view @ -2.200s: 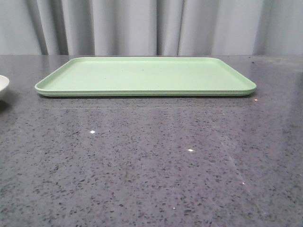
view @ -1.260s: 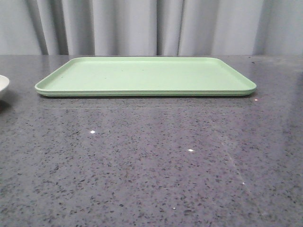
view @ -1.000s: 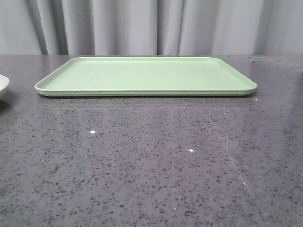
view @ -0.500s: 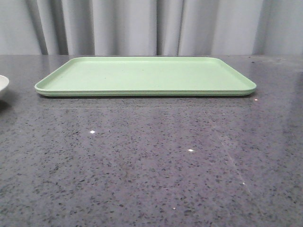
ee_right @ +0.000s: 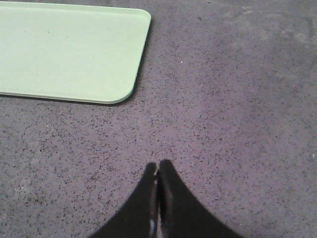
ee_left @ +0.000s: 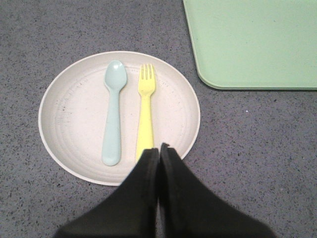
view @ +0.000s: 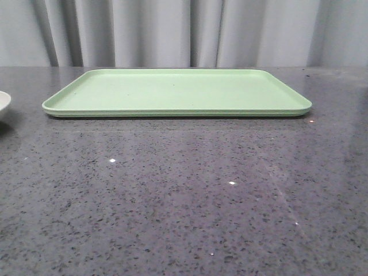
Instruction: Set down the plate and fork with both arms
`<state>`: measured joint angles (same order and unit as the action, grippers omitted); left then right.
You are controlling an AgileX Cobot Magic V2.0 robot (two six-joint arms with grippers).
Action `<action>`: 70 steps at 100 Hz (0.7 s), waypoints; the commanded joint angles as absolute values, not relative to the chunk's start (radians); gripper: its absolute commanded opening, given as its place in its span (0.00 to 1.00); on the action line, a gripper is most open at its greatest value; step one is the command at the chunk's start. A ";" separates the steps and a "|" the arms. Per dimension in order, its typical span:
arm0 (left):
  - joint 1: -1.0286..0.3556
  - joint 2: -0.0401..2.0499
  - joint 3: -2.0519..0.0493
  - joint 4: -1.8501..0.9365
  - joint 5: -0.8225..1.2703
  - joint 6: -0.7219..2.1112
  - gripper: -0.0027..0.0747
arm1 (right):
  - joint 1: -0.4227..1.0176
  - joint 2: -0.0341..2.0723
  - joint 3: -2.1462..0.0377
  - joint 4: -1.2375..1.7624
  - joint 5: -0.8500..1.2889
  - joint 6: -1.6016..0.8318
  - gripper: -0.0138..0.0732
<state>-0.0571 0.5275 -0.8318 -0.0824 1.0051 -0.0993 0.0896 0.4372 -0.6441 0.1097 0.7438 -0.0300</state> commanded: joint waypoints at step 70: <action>-0.064 0.542 -0.865 -0.111 0.899 -0.110 0.82 | 0.084 0.452 -0.677 0.114 0.680 -0.034 0.72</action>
<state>-0.0571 0.5297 -0.8335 -0.0990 0.9822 -0.0993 0.0896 0.4392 -0.6441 0.1114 0.7504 -0.0300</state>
